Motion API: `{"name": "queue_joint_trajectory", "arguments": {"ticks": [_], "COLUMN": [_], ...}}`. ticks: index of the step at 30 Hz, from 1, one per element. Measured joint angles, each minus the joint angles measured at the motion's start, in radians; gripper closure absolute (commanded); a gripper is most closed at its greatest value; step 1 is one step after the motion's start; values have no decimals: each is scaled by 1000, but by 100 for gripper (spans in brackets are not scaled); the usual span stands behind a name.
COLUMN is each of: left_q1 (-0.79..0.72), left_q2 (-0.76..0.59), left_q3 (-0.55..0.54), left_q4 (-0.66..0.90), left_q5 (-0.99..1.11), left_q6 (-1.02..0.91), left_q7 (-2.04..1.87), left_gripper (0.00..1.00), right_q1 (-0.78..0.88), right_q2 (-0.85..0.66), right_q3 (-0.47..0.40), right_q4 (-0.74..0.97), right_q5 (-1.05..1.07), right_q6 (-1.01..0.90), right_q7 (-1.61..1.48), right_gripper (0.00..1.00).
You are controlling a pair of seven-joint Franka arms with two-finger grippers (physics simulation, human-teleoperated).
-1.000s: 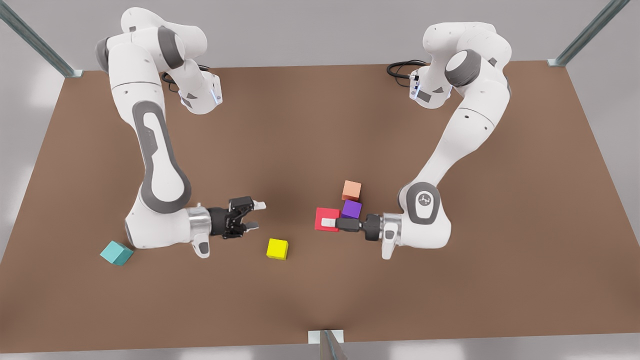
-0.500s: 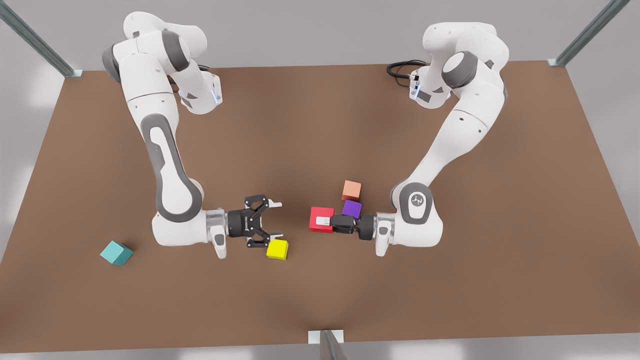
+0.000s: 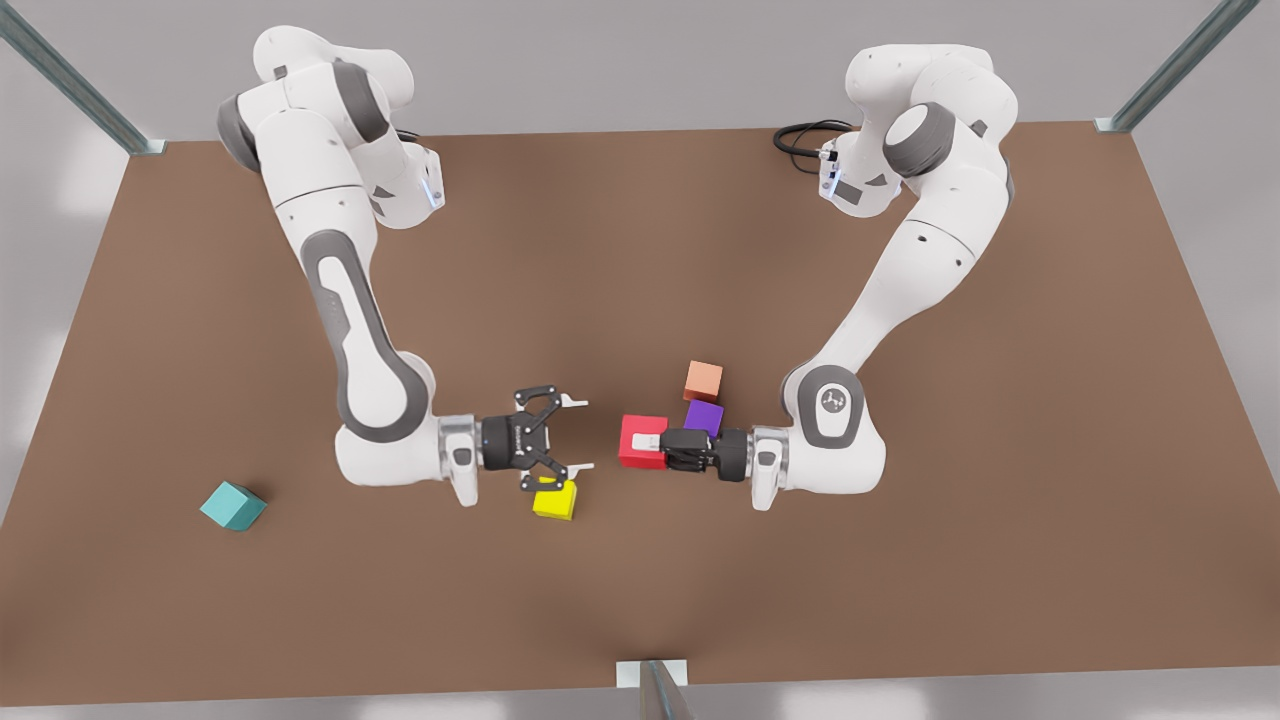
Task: Pick up red wooden cube and pass to hand red wooden cube and place in blue wooden cube
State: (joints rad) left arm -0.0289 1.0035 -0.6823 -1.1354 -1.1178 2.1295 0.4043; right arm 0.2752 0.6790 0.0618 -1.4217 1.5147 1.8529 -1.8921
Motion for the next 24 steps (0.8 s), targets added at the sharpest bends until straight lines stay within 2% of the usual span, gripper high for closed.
{"name": "queue_joint_trajectory", "arguments": {"ticks": [24], "left_q1": [1], "left_q2": [-1], "left_q3": [0], "left_q4": [-8], "left_q5": [-24], "left_q6": [15], "left_q7": [38], "left_gripper": [31], "right_q1": [58], "right_q2": [65], "right_q3": [1], "right_q4": [61], "right_q5": [54], "right_q6": [100], "right_q7": [-194], "right_gripper": [0]}}
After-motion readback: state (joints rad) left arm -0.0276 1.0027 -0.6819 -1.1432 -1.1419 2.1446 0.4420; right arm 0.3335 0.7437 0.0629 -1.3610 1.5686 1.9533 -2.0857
